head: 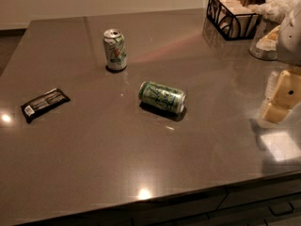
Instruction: Pick green can
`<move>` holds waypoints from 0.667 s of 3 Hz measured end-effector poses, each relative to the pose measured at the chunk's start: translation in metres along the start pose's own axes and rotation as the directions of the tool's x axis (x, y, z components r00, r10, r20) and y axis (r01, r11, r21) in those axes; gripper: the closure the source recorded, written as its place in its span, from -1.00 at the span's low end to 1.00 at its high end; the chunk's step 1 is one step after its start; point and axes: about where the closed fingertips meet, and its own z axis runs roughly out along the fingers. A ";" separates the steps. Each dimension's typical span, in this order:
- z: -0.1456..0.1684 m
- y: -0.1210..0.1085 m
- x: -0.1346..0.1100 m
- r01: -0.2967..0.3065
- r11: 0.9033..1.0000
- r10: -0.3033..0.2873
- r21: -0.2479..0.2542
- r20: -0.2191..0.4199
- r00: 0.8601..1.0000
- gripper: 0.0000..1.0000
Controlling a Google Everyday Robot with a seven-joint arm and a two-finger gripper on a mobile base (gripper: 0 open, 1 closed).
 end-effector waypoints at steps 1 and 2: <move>0.000 0.000 0.000 0.000 1.000 0.000 0.000 0.000 1.000 -1.00; 0.008 -0.003 -0.024 0.021 1.000 -0.021 -0.020 -0.019 1.000 -1.00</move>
Offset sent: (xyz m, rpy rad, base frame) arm 0.0305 0.0698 -0.0101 -0.0633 0.0937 0.0607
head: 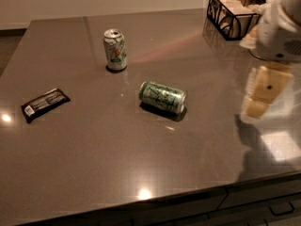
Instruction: Pick green can
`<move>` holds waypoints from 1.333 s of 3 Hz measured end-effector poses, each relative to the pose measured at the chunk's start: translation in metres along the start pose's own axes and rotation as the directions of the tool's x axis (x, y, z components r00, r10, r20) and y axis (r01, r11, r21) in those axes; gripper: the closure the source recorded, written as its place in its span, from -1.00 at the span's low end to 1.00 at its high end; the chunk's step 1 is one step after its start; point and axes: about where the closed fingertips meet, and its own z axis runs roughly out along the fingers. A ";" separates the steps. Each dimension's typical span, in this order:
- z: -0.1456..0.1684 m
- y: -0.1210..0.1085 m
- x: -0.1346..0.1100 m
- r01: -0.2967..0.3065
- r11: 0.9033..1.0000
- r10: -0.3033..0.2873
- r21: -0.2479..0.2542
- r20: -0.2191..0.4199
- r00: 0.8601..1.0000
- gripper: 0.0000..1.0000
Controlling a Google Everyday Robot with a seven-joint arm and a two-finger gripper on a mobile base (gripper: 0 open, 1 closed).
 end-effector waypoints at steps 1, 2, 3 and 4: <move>0.030 -0.011 -0.047 0.019 0.999 -0.020 -0.042 -0.018 1.000 -1.00; 0.066 -0.024 -0.083 0.009 0.996 -0.011 -0.092 -0.030 0.999 -1.00; 0.100 -0.029 -0.116 0.004 0.989 -0.011 -0.146 -0.045 0.999 -1.00; 0.128 -0.021 -0.142 0.013 0.982 -0.025 -0.187 -0.062 0.998 -1.00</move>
Offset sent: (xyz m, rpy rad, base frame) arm 0.0928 0.1270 -0.0755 -0.0186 0.1917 0.0147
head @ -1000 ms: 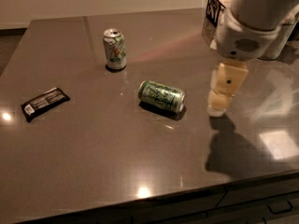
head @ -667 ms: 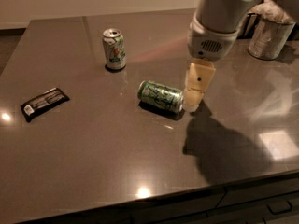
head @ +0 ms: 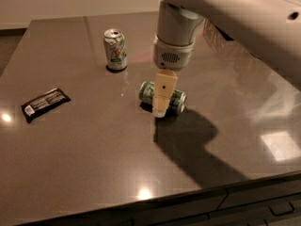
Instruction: Pick green can
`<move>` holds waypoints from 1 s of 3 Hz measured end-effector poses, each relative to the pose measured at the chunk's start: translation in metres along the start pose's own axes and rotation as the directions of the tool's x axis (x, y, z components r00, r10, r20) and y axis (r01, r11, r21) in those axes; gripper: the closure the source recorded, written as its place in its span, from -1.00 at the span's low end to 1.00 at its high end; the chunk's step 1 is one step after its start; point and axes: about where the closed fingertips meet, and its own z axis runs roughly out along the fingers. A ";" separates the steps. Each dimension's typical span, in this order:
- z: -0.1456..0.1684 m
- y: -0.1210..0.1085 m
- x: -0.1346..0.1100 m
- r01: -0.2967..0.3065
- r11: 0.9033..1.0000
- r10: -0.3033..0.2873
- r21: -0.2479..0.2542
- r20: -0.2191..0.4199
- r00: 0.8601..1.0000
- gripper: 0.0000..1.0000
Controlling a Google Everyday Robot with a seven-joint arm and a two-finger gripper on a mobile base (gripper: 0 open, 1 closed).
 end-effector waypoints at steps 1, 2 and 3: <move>0.021 0.004 -0.017 0.003 1.000 -0.004 -0.022 -0.028 1.000 -0.75; 0.033 0.005 -0.020 -0.018 0.999 0.016 -0.029 -0.049 0.999 -0.36; 0.031 0.005 -0.023 -0.028 0.998 0.025 -0.048 -0.046 0.999 0.11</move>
Offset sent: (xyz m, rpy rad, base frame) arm -0.0023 0.0254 -0.0435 -0.0749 0.0762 -0.0435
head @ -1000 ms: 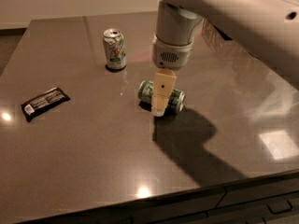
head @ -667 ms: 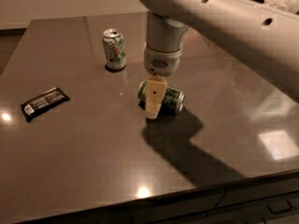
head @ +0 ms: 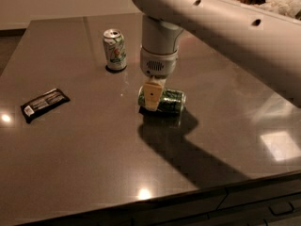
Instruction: Pick green can
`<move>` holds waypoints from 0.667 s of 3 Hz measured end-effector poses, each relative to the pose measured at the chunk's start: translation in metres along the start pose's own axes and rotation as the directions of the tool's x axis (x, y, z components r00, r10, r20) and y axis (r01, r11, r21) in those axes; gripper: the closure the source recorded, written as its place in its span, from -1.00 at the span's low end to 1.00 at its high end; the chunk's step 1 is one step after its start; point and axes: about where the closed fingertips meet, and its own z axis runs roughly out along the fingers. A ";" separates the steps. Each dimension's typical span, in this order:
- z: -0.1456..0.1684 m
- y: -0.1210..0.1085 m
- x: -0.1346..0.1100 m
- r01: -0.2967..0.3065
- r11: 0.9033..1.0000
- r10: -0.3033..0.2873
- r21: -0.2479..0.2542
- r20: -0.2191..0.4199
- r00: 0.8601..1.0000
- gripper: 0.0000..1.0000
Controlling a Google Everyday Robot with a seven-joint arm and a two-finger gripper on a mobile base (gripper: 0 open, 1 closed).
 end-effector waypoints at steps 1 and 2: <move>-0.021 -0.002 -0.002 0.017 1.000 -0.016 -0.014 0.027 0.999 0.57; -0.068 -0.001 -0.007 0.072 0.997 -0.072 0.008 0.082 0.994 0.99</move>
Offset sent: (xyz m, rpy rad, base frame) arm -0.0176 -0.0120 0.1285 0.0884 -0.0098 0.1482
